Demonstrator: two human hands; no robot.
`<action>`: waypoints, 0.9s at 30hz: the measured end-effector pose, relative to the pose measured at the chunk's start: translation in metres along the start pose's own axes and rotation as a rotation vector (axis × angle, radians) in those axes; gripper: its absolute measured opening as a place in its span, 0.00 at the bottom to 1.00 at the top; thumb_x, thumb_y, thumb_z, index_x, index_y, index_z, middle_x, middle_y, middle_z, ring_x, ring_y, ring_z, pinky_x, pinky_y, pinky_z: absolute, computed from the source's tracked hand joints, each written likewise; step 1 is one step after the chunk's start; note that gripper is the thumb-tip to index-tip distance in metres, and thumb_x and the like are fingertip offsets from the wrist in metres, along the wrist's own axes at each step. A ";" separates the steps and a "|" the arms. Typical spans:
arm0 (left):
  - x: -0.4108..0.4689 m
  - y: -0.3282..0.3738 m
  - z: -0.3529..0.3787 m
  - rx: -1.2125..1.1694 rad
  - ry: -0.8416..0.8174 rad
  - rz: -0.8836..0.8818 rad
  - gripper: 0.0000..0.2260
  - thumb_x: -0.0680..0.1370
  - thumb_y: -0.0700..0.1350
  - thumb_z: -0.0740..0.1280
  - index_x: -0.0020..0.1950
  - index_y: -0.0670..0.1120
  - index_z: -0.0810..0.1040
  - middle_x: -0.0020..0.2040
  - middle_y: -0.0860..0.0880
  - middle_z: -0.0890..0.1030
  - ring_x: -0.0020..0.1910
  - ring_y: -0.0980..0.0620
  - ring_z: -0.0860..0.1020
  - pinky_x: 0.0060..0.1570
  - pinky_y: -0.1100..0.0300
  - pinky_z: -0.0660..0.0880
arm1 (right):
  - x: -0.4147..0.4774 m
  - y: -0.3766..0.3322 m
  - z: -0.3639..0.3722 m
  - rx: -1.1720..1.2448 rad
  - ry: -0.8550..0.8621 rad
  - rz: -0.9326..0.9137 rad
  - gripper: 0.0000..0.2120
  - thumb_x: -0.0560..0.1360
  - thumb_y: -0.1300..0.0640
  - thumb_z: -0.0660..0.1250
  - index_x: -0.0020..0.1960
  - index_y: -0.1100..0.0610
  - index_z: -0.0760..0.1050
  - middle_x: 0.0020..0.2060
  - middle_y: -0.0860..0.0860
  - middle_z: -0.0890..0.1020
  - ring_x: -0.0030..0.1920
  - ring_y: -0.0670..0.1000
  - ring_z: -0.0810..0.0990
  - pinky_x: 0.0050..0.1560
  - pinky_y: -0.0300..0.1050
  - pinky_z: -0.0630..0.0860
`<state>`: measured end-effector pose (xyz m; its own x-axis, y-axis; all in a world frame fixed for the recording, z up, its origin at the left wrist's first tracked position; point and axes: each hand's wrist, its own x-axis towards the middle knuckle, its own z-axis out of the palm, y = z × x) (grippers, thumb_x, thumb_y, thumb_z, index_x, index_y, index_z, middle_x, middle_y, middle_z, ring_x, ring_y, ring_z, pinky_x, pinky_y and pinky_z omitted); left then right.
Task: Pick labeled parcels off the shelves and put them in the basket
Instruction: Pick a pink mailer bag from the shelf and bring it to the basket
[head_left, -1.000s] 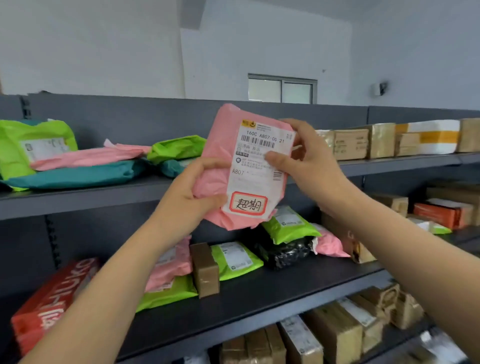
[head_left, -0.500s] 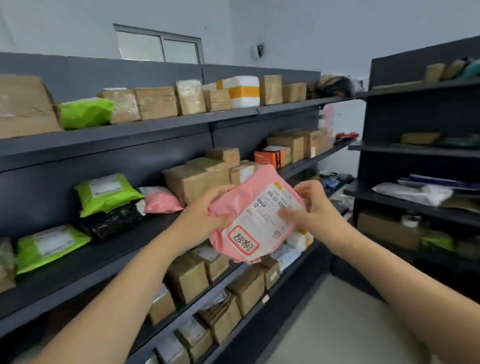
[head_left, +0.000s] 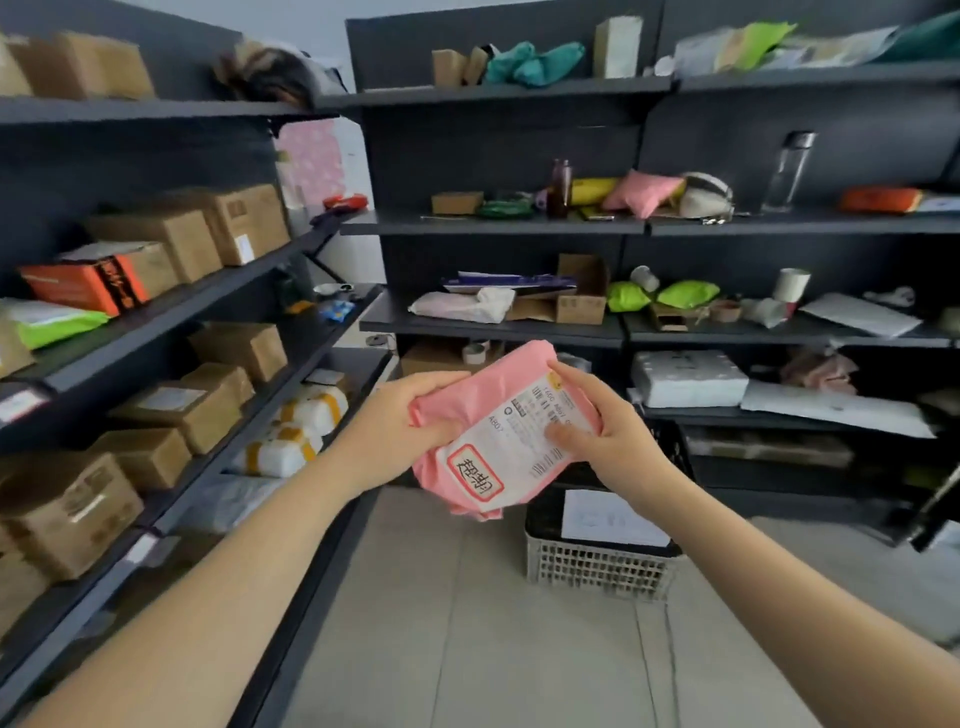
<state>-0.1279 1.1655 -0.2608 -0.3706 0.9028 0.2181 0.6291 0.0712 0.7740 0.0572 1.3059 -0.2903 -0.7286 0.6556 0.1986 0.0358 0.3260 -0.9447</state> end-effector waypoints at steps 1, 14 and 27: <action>0.020 -0.003 0.010 -0.006 -0.021 0.024 0.23 0.72 0.40 0.72 0.66 0.54 0.74 0.56 0.62 0.78 0.56 0.64 0.76 0.54 0.60 0.74 | 0.005 0.008 -0.012 -0.018 0.038 0.018 0.28 0.75 0.63 0.67 0.68 0.41 0.66 0.56 0.43 0.76 0.57 0.45 0.77 0.53 0.47 0.79; 0.291 -0.067 0.051 -0.026 -0.174 0.149 0.24 0.75 0.44 0.70 0.69 0.55 0.70 0.57 0.62 0.73 0.56 0.63 0.72 0.51 0.67 0.71 | 0.194 0.071 -0.084 -0.100 0.336 0.154 0.29 0.75 0.61 0.67 0.70 0.45 0.60 0.54 0.46 0.79 0.53 0.46 0.80 0.51 0.47 0.80; 0.434 -0.174 0.178 -0.414 -0.290 -0.420 0.14 0.76 0.39 0.68 0.60 0.46 0.71 0.55 0.48 0.80 0.49 0.52 0.81 0.44 0.52 0.82 | 0.333 0.245 -0.132 0.198 0.469 0.448 0.27 0.76 0.63 0.66 0.70 0.49 0.61 0.56 0.50 0.77 0.53 0.50 0.80 0.44 0.45 0.82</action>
<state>-0.2768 1.6202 -0.4070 -0.2915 0.9157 -0.2766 0.1348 0.3256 0.9358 -0.0864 1.6937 -0.4216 -0.2972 0.9390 -0.1730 0.1062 -0.1476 -0.9833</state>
